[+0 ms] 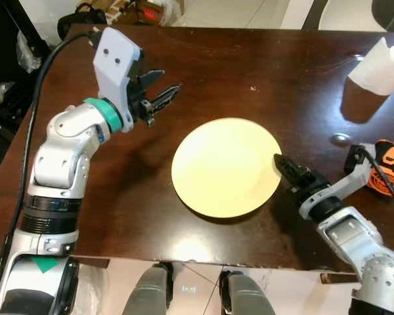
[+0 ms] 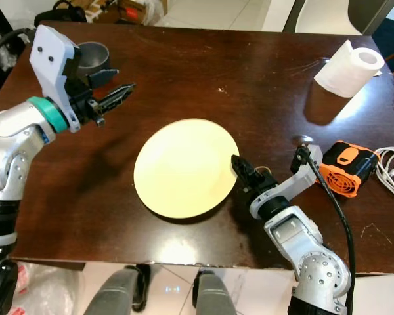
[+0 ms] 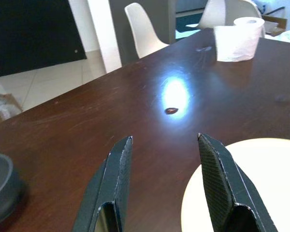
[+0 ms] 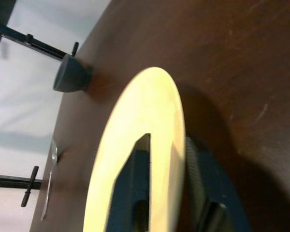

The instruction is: Setting the table

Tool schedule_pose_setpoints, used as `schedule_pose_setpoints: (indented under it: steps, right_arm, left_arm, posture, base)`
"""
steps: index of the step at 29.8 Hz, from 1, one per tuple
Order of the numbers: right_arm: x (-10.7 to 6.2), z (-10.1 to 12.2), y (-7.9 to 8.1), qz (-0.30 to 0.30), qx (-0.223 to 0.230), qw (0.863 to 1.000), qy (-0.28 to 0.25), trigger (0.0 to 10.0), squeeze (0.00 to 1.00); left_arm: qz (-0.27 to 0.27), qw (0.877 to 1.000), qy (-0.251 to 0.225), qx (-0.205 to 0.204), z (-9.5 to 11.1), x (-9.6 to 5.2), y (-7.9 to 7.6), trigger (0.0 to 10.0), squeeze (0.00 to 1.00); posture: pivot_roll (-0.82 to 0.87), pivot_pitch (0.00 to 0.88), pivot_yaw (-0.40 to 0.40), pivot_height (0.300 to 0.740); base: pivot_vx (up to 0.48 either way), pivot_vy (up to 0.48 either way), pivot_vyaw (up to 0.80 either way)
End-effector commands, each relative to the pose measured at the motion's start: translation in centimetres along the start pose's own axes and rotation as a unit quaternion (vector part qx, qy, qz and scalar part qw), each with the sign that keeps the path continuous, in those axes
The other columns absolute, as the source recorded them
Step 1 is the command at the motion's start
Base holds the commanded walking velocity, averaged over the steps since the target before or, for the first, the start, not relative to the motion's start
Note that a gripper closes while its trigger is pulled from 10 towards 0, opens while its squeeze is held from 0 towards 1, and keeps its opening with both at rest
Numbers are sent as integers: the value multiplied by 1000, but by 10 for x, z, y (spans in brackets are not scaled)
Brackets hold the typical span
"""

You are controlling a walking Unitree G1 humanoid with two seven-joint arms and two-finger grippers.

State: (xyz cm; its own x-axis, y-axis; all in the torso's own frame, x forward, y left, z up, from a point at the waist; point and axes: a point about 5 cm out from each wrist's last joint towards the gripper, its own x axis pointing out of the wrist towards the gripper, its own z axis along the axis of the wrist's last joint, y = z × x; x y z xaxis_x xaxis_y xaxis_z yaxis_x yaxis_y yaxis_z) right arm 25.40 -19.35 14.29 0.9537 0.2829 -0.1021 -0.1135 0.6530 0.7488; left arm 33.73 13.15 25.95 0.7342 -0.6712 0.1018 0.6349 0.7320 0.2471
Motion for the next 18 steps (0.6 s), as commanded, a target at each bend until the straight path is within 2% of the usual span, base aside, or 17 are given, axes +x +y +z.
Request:
schedule_pose_setpoints:
  steps: [1,4,5,6,8,9,10,13,14,15,17,18]
  right_arm:
    - [-1,-1,-3,4,-2,1000,0,10000,0]
    - [0,1,-1,24,-8,1000,-4,10000,0]
    - [0,5,0,32,-30,999,-6,10000,0]
    - [0,5,0,32,-30,999,-6,10000,0]
    - [-4,17,5,52,-96,994,-14,10000,0]
    - [-4,17,5,52,-96,994,-14,10000,0]
    - [-9,24,3,40,-184,982,17,10000,0]
    - [-9,24,3,40,-184,982,17,10000,0]
    - [-14,20,-9,11,-241,968,66,10000,0]
    - [-14,20,-9,11,-241,968,66,10000,0]
    - [-18,14,-28,-30,-281,954,102,10000,0]
    - [-18,14,-28,-30,-281,954,102,10000,0]
  left_arm:
    - [1,1000,9,-4,-7,-1,-1,10000,0]
    - [1,1000,10,-5,-8,0,-2,10000,0]
    - [0,1000,12,-8,-9,1,-4,10000,0]
    - [0,1000,12,-8,-9,1,-4,10000,0]
    - [-2,999,23,-23,-16,1,-7,10000,0]
    - [-2,999,23,-23,-16,1,-7,10000,0]
    - [-6,999,44,-32,-27,-3,-9,10000,0]
    - [-6,999,44,-32,-27,-3,-9,10000,0]
    - [-12,998,59,-31,-35,-5,-11,10000,0]
    - [-12,998,59,-31,-35,-5,-11,10000,0]
    - [-22,997,66,-35,-39,-6,-15,10000,0]
    - [-22,997,66,-35,-39,-6,-15,10000,0]
  posture:
    - [18,65,92,740]
    - [18,65,92,740]
    - [18,63,93,740]
    - [18,63,93,740]
    - [17,61,92,740]
    - [17,61,92,740]
    - [8,57,91,740]
    - [8,57,91,740]
    - [1,56,90,740]
    - [1,56,90,740]
    - [1,52,89,740]
    - [1,52,89,740]
  base:
    - [0,0,0]
    - [0,0,0]
    - [0,0,0]
    - [0,0,0]
    - [0,0,0]
    - [0,0,0]
    - [0,0,0]
    - [0,0,0]
    - [0,0,0]
    - [0,0,0]
    - [0,0,0]
    - [0,0,0]
